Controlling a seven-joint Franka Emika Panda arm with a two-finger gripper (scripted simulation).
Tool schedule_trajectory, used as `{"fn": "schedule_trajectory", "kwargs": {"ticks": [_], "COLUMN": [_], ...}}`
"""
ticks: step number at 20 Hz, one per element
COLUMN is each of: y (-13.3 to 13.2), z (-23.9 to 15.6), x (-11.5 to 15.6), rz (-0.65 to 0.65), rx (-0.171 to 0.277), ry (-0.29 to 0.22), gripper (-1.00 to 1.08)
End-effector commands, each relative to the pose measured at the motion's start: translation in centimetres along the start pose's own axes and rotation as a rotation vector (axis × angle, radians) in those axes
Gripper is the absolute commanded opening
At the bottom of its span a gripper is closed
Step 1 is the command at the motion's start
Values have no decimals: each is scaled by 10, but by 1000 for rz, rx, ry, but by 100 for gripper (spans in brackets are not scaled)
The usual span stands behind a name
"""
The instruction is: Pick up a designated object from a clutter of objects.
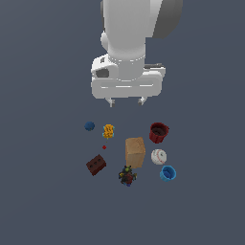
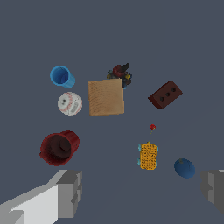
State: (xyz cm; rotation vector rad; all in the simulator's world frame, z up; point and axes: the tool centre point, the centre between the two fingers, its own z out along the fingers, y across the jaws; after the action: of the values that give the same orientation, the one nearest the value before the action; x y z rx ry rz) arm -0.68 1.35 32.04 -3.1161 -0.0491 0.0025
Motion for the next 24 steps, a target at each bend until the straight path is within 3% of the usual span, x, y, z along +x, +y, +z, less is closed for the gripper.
{"fn": "schedule_trajectory", "kwargs": {"ticks": [1, 10, 24], "y": [0, 22, 20], "z": [0, -18, -8], "x": [0, 9, 20], "rz": [0, 7, 38], "rx": [0, -7, 0], "ry": [0, 49, 46], "gripper": [100, 100, 100]}}
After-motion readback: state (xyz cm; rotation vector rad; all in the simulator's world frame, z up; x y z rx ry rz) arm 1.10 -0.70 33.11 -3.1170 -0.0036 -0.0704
